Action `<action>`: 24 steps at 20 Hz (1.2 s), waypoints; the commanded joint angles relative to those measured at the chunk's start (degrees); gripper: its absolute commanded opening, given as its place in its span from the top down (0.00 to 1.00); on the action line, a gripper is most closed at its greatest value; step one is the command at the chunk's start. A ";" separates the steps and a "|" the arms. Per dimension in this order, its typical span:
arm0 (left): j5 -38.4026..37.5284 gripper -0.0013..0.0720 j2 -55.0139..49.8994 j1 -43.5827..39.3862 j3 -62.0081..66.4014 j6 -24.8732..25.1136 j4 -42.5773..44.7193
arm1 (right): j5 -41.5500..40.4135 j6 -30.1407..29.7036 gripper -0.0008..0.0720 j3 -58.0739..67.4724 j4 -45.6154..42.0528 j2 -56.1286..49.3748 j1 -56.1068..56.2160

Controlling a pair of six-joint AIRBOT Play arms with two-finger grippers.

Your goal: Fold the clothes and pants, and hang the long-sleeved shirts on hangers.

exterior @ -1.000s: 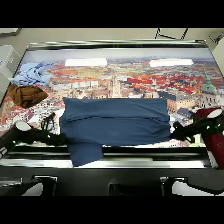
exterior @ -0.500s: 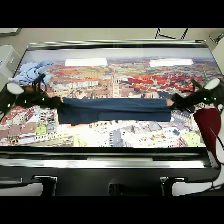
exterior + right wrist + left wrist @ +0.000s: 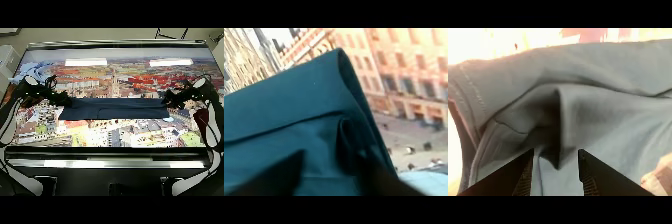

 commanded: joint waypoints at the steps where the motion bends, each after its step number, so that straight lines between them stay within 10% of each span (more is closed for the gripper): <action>1: -4.04 0.53 -0.44 1.33 1.60 -0.83 -0.55 | 3.85 -0.92 0.04 1.36 0.42 -0.44 -3.06; 9: -4.13 0.54 7.58 0.96 1.60 0.22 -4.07 | 9.92 -5.81 0.08 1.31 13.27 -7.26 -4.42; 12: -3.21 0.55 9.66 -0.96 1.60 0.24 -6.99 | 9.55 -4.35 0.31 1.31 13.18 -8.63 -1.86; 14: -1.70 0.56 9.75 -2.67 1.60 0.24 -9.86 | 9.68 -7.02 0.87 1.66 14.08 -8.44 -0.17; 15: -0.63 0.56 9.60 -3.85 1.57 0.22 -10.27 | 10.38 -8.22 0.92 2.14 15.45 -7.76 -0.20; 16: 0.79 0.57 9.35 -5.53 1.55 0.22 -10.27 | 10.64 -10.25 0.93 2.86 16.57 -6.38 -0.20; 18: 3.50 0.94 7.89 -9.94 1.53 -0.90 -10.29 | 10.91 -11.43 0.93 3.76 17.88 -1.97 -0.17; 24: 16.52 0.95 -2.97 -26.25 1.53 -6.40 -19.19 | 16.65 -11.63 0.93 3.74 27.17 13.49 0.39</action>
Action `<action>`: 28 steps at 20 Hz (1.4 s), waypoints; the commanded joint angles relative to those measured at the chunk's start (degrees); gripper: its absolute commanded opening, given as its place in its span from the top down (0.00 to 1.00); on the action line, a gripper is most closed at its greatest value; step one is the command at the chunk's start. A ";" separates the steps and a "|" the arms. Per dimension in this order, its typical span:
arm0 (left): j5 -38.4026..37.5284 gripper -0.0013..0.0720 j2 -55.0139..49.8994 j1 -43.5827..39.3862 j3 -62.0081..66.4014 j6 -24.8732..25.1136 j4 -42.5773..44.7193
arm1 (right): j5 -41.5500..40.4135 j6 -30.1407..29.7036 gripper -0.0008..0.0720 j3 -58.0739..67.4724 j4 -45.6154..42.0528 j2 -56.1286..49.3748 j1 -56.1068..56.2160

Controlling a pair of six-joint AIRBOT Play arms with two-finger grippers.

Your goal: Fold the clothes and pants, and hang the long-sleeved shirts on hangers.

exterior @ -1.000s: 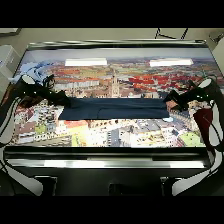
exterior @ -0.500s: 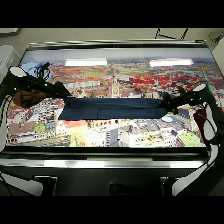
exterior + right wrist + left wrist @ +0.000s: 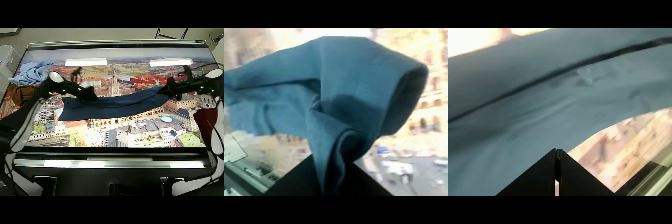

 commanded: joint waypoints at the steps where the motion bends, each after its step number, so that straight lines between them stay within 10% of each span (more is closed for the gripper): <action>1: 8.07 0.95 -6.64 -8.79 0.00 -2.27 -11.17 | 3.28 -0.57 0.93 0.17 5.51 9.11 1.29; 11: 40.33 0.95 -15.15 -30.18 0.09 -7.78 -40.37 | 3.08 7.58 0.92 0.13 2.32 21.29 10.10; 15: 41.40 0.95 -14.84 -30.62 0.07 -2.71 -42.34 | -1.92 7.52 0.92 0.00 -1.66 18.97 12.94; 22: 14.23 0.95 3.13 -4.17 0.04 -12.28 11.50 | -15.28 3.63 0.92 0.02 9.35 6.01 26.34; 28: 1.88 0.95 26.56 17.31 0.04 -9.46 21.94 | -27.54 3.87 0.92 0.02 18.49 -9.90 38.88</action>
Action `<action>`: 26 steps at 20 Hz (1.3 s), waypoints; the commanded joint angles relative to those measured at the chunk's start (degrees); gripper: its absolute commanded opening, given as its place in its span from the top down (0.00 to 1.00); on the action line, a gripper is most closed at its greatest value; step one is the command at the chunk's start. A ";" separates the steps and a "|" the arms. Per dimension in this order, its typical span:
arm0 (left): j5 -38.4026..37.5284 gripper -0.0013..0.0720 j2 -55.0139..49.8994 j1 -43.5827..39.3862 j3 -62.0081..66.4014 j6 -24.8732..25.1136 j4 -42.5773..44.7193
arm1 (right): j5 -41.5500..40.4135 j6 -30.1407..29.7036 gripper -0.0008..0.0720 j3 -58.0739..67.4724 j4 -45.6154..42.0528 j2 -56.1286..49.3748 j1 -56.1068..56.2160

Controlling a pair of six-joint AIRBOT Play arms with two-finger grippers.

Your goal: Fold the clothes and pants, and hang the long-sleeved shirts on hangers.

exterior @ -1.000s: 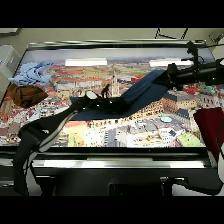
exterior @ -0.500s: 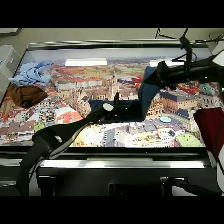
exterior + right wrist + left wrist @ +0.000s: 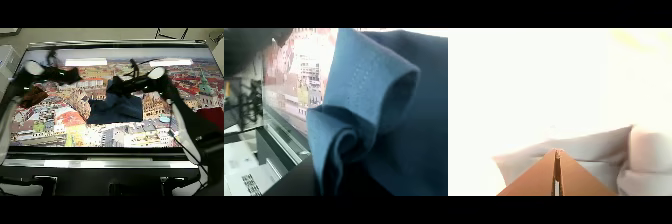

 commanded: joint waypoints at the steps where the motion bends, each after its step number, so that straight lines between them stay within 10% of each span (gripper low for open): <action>1: -6.14 0.95 13.05 10.64 0.02 1.16 7.43 | -8.02 -0.15 0.91 0.02 8.81 -9.53 7.26; 2: -6.10 0.95 15.74 11.67 0.02 1.79 7.45 | -9.55 -0.11 0.79 0.02 11.04 -11.50 8.83; 4: -6.12 0.95 19.41 12.28 0.02 3.13 7.48 | -9.97 -0.74 0.04 0.02 15.82 -14.23 10.45; 9: -6.71 0.95 21.75 12.28 0.02 4.33 7.43 | -2.95 -2.45 0.03 0.02 9.18 -9.03 0.09; 15: -6.71 0.95 21.73 12.26 0.02 4.90 7.39 | 16.57 11.32 0.09 -1.20 -28.17 -2.89 -22.80; 24: -6.73 0.95 21.73 12.15 0.02 4.66 4.74 | 12.72 -7.41 0.20 -8.85 -3.02 -11.93 -19.61; 25: -6.73 0.95 21.73 12.13 0.02 4.63 4.57 | 11.78 -7.41 0.29 -8.85 -1.95 -12.20 -18.75; 26: -6.73 0.95 21.73 12.13 0.02 4.63 4.57 | 11.19 -7.69 0.59 -8.81 -1.42 -12.17 -18.12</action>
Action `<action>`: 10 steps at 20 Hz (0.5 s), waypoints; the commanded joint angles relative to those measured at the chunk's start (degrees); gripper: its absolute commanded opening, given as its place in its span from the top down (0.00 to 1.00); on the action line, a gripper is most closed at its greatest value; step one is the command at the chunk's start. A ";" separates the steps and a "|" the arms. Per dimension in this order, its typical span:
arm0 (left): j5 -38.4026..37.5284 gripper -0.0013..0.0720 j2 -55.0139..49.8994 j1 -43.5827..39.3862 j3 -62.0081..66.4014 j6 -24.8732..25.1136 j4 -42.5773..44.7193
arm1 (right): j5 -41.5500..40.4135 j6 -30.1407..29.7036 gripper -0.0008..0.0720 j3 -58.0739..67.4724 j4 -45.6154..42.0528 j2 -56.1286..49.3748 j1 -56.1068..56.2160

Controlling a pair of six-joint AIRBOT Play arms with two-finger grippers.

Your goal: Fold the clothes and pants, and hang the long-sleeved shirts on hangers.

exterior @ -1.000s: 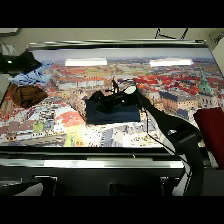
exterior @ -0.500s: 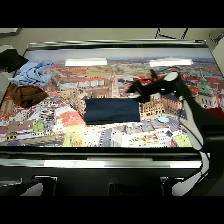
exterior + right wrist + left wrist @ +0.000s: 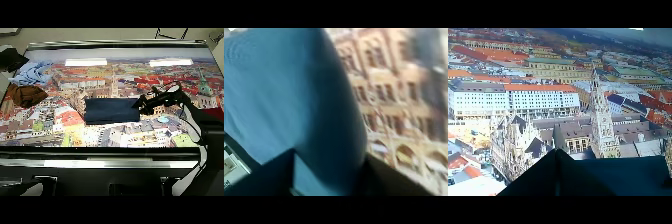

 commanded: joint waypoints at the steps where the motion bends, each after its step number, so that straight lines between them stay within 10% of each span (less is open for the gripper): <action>1: 0.02 0.95 0.04 -0.02 0.02 -0.04 -0.96 | -0.90 -4.17 0.92 0.24 7.78 -1.46 1.75; 5: 0.07 0.95 0.04 -0.04 0.02 0.00 -0.94 | 5.77 -7.26 0.93 7.52 12.41 1.86 -3.67; 10: 0.22 0.95 0.04 -0.02 0.02 0.04 -0.94 | 8.90 2.75 0.93 15.89 -0.50 12.13 -19.23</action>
